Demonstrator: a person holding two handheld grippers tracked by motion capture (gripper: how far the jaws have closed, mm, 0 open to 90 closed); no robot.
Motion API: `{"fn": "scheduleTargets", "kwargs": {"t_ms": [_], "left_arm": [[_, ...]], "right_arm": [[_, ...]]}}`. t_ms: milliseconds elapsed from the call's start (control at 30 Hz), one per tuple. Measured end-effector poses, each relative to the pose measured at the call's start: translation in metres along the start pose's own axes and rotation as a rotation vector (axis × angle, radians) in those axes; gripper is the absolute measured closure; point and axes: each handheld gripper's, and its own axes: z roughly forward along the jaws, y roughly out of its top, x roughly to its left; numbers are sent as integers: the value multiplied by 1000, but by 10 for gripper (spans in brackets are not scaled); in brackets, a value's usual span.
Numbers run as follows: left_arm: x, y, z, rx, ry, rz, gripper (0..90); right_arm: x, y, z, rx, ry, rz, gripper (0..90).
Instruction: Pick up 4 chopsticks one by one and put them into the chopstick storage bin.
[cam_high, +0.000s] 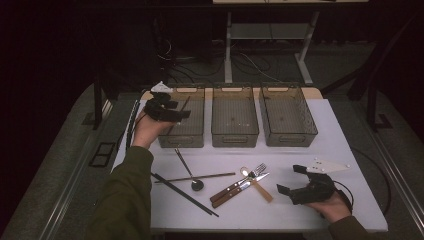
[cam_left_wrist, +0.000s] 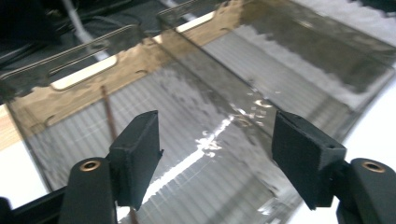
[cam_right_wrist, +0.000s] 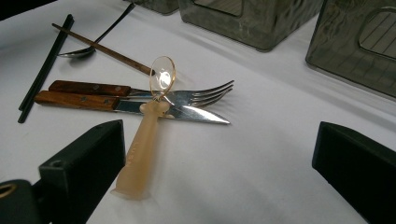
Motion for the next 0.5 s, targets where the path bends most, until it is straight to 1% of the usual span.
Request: {"fn": "scheduleTargets", "kwargs": {"t_ms": [67, 167, 267, 367, 467, 500], "left_arm": [[-4, -4, -4, -17, -12, 6, 300], [-10, -10, -8, -29, -34, 9, 275], [-17, -18, -9, -24, -49, 26, 263], [-25, -26, -10, -8, -61, 39, 241], [-35, -35, -10, -16, -77, 43, 231], [-38, -38, -10, -16, -80, 50, 227]], "right_arm": [[0, 0, 0, 0, 0, -1, 23], [0, 0, 1, 0, 1, -3, 23], [0, 0, 1, 0, 1, -3, 23], [0, 0, 0, -1, 0, -5, 23], [0, 0, 0, 0, 0, -4, 23], [0, 0, 1, 0, -1, -5, 23]]}}
